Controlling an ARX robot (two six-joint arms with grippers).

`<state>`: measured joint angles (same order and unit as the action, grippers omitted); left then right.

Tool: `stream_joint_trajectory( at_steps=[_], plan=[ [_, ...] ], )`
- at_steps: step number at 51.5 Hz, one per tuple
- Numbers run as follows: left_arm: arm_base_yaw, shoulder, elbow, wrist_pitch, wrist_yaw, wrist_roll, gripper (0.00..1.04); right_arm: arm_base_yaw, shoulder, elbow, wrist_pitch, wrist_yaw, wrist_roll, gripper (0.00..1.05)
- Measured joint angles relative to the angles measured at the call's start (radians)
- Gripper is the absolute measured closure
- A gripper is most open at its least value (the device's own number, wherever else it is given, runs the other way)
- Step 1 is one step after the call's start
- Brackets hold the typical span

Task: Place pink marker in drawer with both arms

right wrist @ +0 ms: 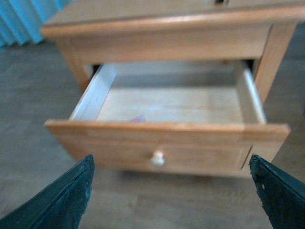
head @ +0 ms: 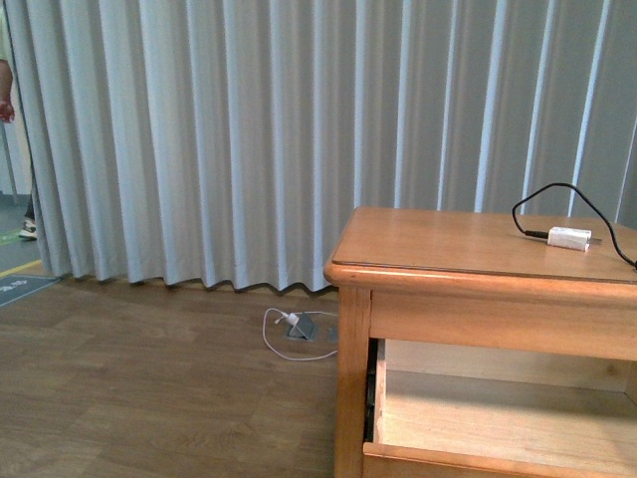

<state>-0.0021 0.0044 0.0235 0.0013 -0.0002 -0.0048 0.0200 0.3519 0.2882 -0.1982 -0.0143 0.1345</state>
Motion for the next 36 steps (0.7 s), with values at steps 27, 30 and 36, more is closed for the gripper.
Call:
stream_joint_trajectory(
  at_steps=[27, 30, 36],
  plan=[
    [0.0, 0.0, 0.0, -0.001, 0.0, 0.001, 0.06, 0.013, 0.793, 0.1, 0.281, -0.052, -0.08, 0.08],
    [0.0, 0.0, 0.0, -0.001, 0.0, 0.0, 0.06, 0.014, 0.894, 0.122, 0.343, -0.03, -0.081, 0.08],
    [0.0, 0.0, 0.0, -0.001, 0.0, 0.0, 0.06, 0.022, 1.051, 0.175, 0.43, 0.0, -0.077, 0.08]
  ],
)
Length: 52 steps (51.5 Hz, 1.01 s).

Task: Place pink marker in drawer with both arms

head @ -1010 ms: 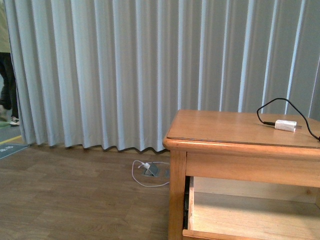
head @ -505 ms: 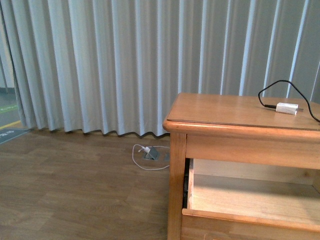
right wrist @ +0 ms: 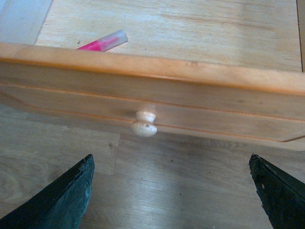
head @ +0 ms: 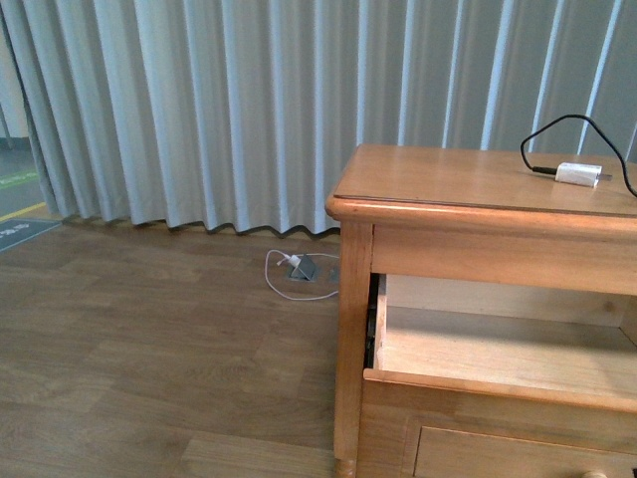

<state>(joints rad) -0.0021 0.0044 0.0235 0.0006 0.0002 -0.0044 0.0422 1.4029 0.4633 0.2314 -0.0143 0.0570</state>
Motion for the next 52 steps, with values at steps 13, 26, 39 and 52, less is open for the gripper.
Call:
stream_joint_trajectory(
  at_steps=[13, 26, 39, 52],
  plan=[
    [0.0, 0.0, 0.0, 0.0, 0.0, 0.0, 0.06, 0.016, 0.209, 0.106, 0.122, 0.072, 0.035, 0.08],
    [0.0, 0.0, 0.0, 0.0, 0.0, 0.0, 0.06, 0.016, 0.351, 0.216, 0.243, 0.144, 0.054, 0.08],
    [0.0, 0.0, 0.0, 0.0, 0.0, 0.0, 0.06, 0.018, 0.478, 0.321, 0.344, 0.186, 0.064, 0.08],
    [0.0, 0.0, 0.0, 0.0, 0.0, 0.0, 0.06, 0.017, 0.59, 0.406, 0.441, 0.219, 0.087, 0.08]
  ],
)
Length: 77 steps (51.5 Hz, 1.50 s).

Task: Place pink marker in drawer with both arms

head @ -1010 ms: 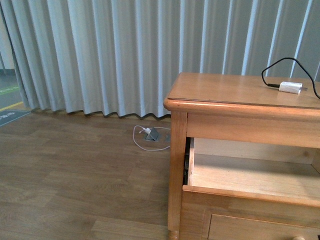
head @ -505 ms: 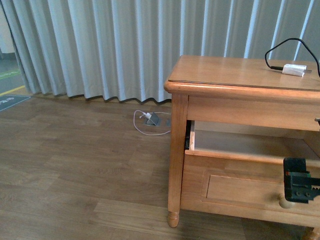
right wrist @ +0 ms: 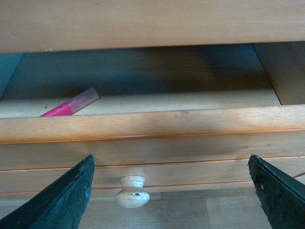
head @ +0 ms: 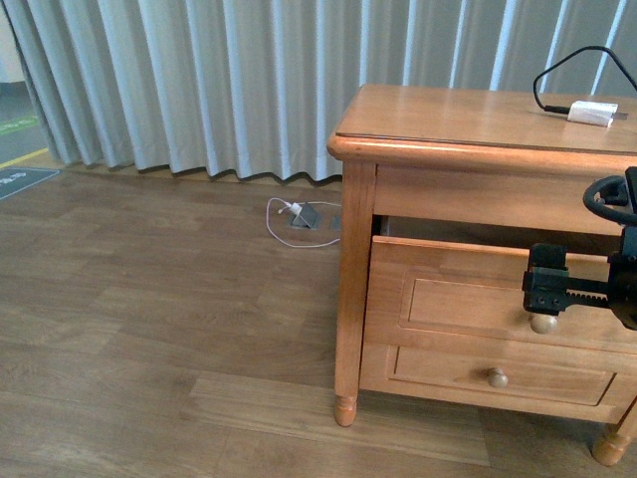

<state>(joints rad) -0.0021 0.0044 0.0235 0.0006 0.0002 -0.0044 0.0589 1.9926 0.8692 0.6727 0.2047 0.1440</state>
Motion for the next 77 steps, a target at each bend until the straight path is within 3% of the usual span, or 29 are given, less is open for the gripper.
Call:
stream_joint_trajectory(
  at_steps=[28, 55, 66, 77],
  plan=[
    [0.0, 0.0, 0.0, 0.0, 0.0, 0.0, 0.06, -0.031, 0.134, 0.178, 0.009, 0.028, 0.002, 0.08],
    [0.0, 0.0, 0.0, 0.0, 0.0, 0.0, 0.06, -0.073, 0.168, 0.203, 0.008, 0.013, -0.042, 0.08],
    [0.0, 0.0, 0.0, 0.0, 0.0, 0.0, 0.06, -0.076, 0.15, 0.185, 0.001, 0.005, -0.043, 0.08],
    [0.0, 0.0, 0.0, 0.0, 0.0, 0.0, 0.06, -0.066, -0.029, 0.025, -0.008, -0.034, -0.034, 0.08]
  ],
)
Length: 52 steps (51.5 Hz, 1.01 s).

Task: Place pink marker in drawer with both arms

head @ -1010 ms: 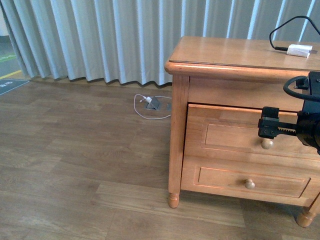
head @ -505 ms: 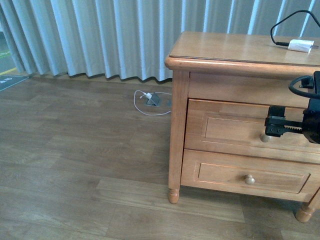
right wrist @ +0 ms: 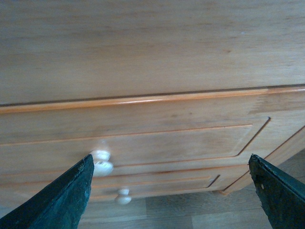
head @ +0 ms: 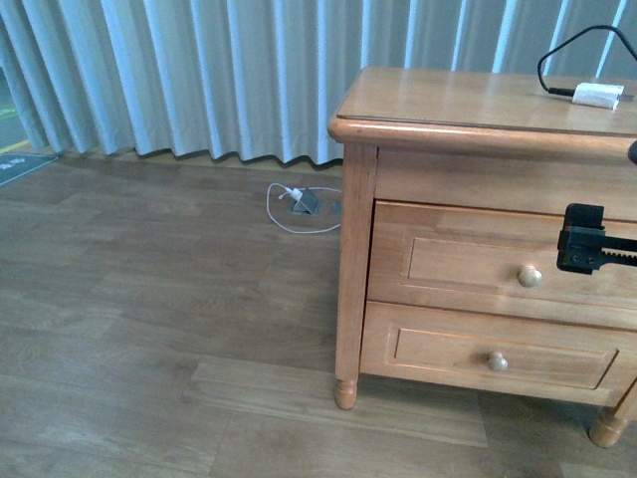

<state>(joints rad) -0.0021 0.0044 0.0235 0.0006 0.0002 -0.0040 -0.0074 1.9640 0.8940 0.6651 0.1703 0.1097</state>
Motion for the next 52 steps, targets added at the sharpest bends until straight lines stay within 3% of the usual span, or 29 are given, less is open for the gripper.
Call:
stream_joint_trajectory(
  at_steps=[13, 30, 36, 46, 52],
  plan=[
    [0.0, 0.0, 0.0, 0.0, 0.0, 0.0, 0.06, 0.017, -0.348, -0.255, -0.087, -0.092, -0.005, 0.08],
    [0.0, 0.0, 0.0, 0.0, 0.0, 0.0, 0.06, -0.018, -1.041, -0.482, -0.521, -0.271, 0.002, 0.08],
    [0.0, 0.0, 0.0, 0.0, 0.0, 0.0, 0.06, -0.027, -1.251, -0.524, -0.627, -0.249, -0.024, 0.08],
    [0.0, 0.0, 0.0, 0.0, 0.0, 0.0, 0.06, -0.029, -1.31, -0.529, -0.628, -0.245, -0.041, 0.08],
    [0.0, 0.0, 0.0, 0.0, 0.0, 0.0, 0.06, 0.0, -1.34, -0.652, -0.339, -0.173, -0.082, 0.28]
  ],
)
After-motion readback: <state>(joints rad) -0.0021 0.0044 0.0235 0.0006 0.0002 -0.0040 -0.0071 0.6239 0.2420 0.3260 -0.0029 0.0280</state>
